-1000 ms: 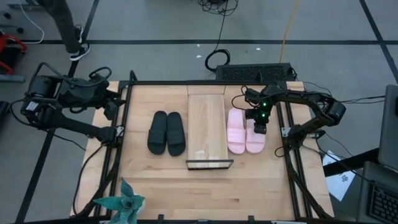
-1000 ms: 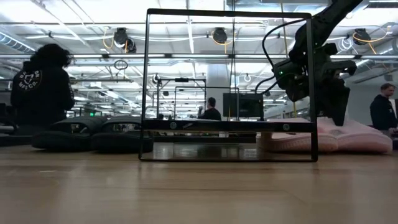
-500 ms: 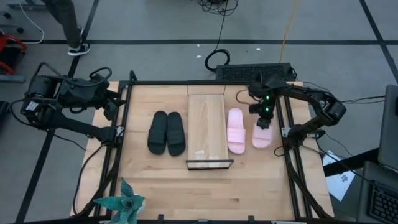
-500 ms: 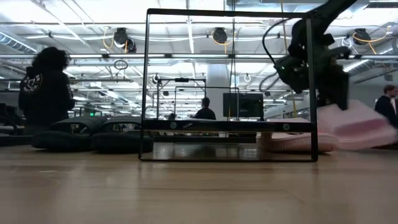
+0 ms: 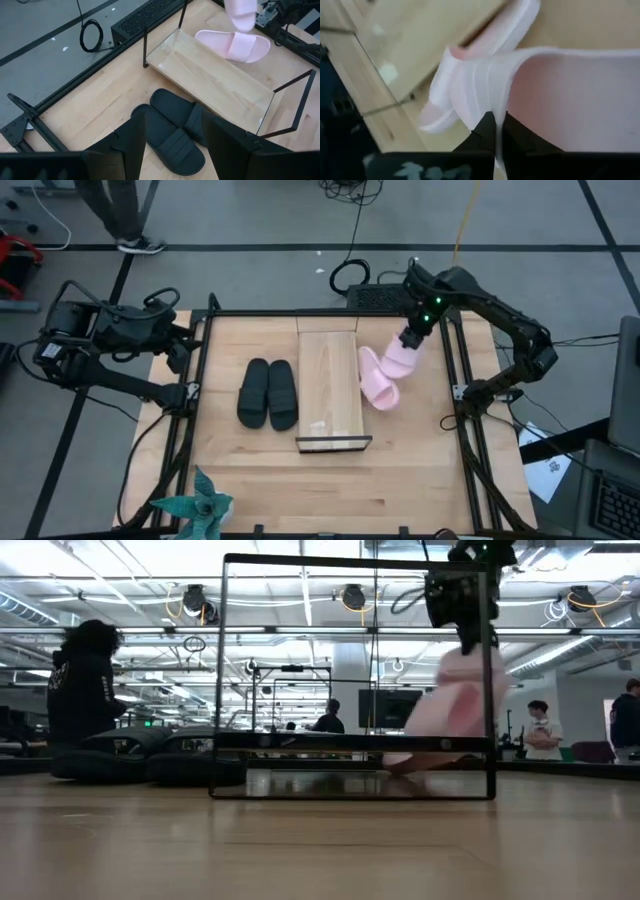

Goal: Pick and place slides into the shelf
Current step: Put the right pink slipper on the shelf

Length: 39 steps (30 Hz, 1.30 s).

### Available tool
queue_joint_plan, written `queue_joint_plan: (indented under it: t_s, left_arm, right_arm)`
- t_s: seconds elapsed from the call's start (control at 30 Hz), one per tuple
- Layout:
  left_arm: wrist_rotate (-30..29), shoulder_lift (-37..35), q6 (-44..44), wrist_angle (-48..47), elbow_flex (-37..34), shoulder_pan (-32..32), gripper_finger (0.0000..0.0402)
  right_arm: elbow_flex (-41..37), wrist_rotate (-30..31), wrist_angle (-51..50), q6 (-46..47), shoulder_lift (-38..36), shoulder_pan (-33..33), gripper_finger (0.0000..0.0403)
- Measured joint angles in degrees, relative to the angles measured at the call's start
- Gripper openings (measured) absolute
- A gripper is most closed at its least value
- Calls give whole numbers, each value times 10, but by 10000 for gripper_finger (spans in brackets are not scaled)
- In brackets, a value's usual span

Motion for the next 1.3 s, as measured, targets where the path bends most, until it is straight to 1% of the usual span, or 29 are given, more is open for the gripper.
queue_joint_plan:
  t_s: [0.13,0.27,0.33,0.43,0.57,0.63,0.7,0.8,0.97,1.17,1.3]
  left_arm:
    - [0,0,9,0,0,0,193]
    - [4,0,9,0,0,0,193]
    - [4,0,10,0,0,0,193]
    - [4,0,19,0,0,0,193]
    - [4,0,22,0,0,0,193]
    - [4,0,22,0,0,0,193]
    - [4,0,21,0,0,0,193]
    - [5,0,14,0,0,0,193]
    - [5,0,-15,0,0,0,193]
    - [5,0,-45,0,0,0,193]
    - [5,0,-42,0,0,0,193]
  right_arm:
    - [28,6,-12,3,0,0,0]
    - [32,65,-75,-13,0,0,0]
    - [32,77,-83,-11,0,0,0]
    - [32,59,-72,4,0,5,0]
    - [32,5,-31,51,0,24,0]
    - [32,-27,-2,90,0,37,0]
    - [32,-43,32,135,0,57,0]
    - [32,-45,88,219,0,97,0]
    - [32,-41,220,401,0,175,0]
    - [19,21,424,611,0,262,0]
    - [-11,96,512,730,0,322,0]
